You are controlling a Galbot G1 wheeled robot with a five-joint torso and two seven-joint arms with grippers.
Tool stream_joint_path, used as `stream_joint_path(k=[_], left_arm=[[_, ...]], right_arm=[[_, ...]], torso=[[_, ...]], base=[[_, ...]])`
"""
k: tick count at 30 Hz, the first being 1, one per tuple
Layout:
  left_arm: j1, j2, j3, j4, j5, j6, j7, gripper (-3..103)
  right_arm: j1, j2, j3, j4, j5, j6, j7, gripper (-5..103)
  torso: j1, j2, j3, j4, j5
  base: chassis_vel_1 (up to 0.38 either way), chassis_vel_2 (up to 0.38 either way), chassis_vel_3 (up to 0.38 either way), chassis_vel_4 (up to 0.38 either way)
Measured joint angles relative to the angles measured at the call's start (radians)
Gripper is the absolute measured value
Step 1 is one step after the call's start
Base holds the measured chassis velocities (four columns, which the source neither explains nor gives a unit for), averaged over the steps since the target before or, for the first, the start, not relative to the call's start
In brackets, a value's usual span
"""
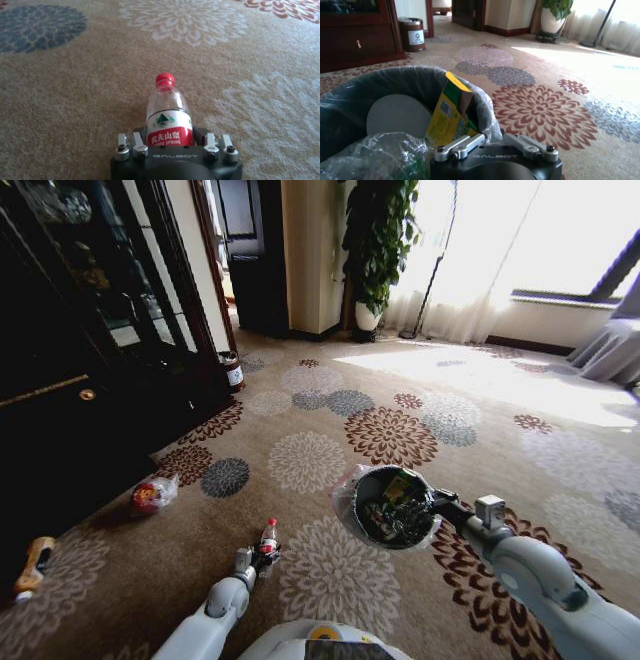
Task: Pick up the trash from the ground and place it into the trash bin.
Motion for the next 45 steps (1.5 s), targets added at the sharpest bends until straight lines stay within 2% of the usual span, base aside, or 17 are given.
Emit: stream_joint_path(k=[8,13,16,17,20,22,24,25,27,28,29,32,37,39,42,44,45], left_arm=[[-0.003,-0.005,-0.014,0.021,-0.005,-0.024,-0.018,40],[0.007,-0.001,-0.025,-0.012,0.011,-0.068,-0.041,34],[0.034,0.05,-0.06,-0.199,0.058,-0.103,-0.076,26],[0.034,0.05,-0.06,-0.199,0.058,-0.103,-0.076,26],[0.052,0.129,-0.074,-0.433,0.066,-0.096,-0.131,26],[0.05,0.162,-0.071,-0.513,0.059,-0.08,-0.152,26],[0.021,0.226,-0.047,-0.696,-0.003,-0.023,-0.192,26],[0.021,0.226,-0.047,-0.696,-0.003,-0.023,-0.192,26],[-0.005,0.272,-0.02,-0.831,-0.068,0.011,-0.197,26],[-0.005,0.303,-0.005,-0.909,-0.112,0.017,-0.182,26],[-0.005,0.303,-0.005,-0.909,-0.112,0.017,-0.182,26],[-0.001,0.387,0.038,-1.006,-0.233,-0.005,-0.117,26],[-0.043,0.442,0.077,-0.991,-0.279,-0.029,-0.027,26],[-0.064,0.441,0.093,-0.957,-0.273,-0.044,-0.004,26],[-0.168,0.427,0.176,-0.866,-0.27,-0.066,0.023,26],[-0.271,0.404,0.236,-0.788,-0.278,-0.081,0.043,26],[-0.308,0.389,0.263,-0.752,-0.279,-0.093,0.052,26]], right_arm=[[-0.003,0.004,-0.002,0.0,-0.01,0.007,-0.008,1],[-0.002,0.004,-0.001,0.0,-0.01,0.008,-0.008,1],[-0.002,0.01,0.001,0.001,-0.012,0.009,-0.011,1],[-0.002,0.01,0.001,0.001,-0.012,0.009,-0.011,1],[-0.001,0.014,0.001,-0.002,-0.019,0.011,-0.015,1],[0.0,0.016,-0.001,-0.002,-0.02,0.011,-0.015,1],[0.006,0.019,-0.011,-0.006,-0.024,0.011,-0.015,1],[0.006,0.019,-0.011,-0.006,-0.024,0.011,-0.015,1],[0.009,0.02,-0.023,-0.01,-0.03,0.012,-0.015,1],[0.021,0.017,-0.042,-0.017,-0.033,0.012,-0.013,1],[0.021,0.017,-0.042,-0.017,-0.033,0.012,-0.013,1],[0.042,0.012,-0.075,-0.034,-0.038,0.012,-0.013,1],[0.107,0.0,-0.151,-0.057,-0.027,0.011,0.002,1],[0.148,-0.012,-0.201,-0.064,-0.014,0.01,0.008,1],[0.156,-0.023,-0.225,-0.06,-0.002,0.008,0.01,1],[0.142,-0.024,-0.222,-0.053,0.002,0.008,0.01,1],[0.141,-0.025,-0.224,-0.054,0.004,0.008,0.007,1]], torso=[[0.0,0.0,0.0,-0.0001,-0.0003],[0.0,0.0,0.0,0.0004,-0.0007],[0.0,0.0,0.0,0.0,0.0001],[0.0,0.0,0.0,0.0,0.0001],[0.0,0.0,0.0,0.0,0.0003],[0.0,0.0,0.0,-0.0001,0.0001],[0.0,0.0,0.0,0.0,-0.0003],[0.0,0.0,0.0,0.0,-0.0003],[0.0,0.0,0.0,-0.0005,0.0005],[0.0,0.0,0.0,-0.0007,-0.0001],[0.0,0.0,0.0,-0.0007,-0.0001],[0.0,0.0,0.0,0.0007,0.0002],[0.0,0.0,0.0,-0.0013,-0.0001],[0.0,0.0,0.0,0.0009,0.0005],[0.0,0.0,0.0,0.0013,-0.0009],[0.0,0.0,0.0,-0.0015,-0.0003],[0.0,0.0,0.0,-0.0011,0.0003]], base=[[0.0,0.0,0.0,0.0],[0.0,0.0,0.0,0.0],[0.0,0.0,0.0,0.0],[0.0,0.0,0.0,0.0],[0.0,0.0,0.0,0.0],[0.0,0.0,0.0,0.0],[0.0,0.0,0.0,0.0],[0.0,0.0,0.0,0.0],[0.0,0.0,0.0,0.0],[0.0,0.0,0.0,0.0],[0.0,0.0,0.0,0.0],[0.0,0.0,0.0,0.0],[0.0,0.0,0.0,0.0],[0.0,0.0,0.0,0.0],[0.0,0.0,0.0,0.0],[0.0,0.0,0.0,0.0],[0.0,0.0,0.0,0.0]])
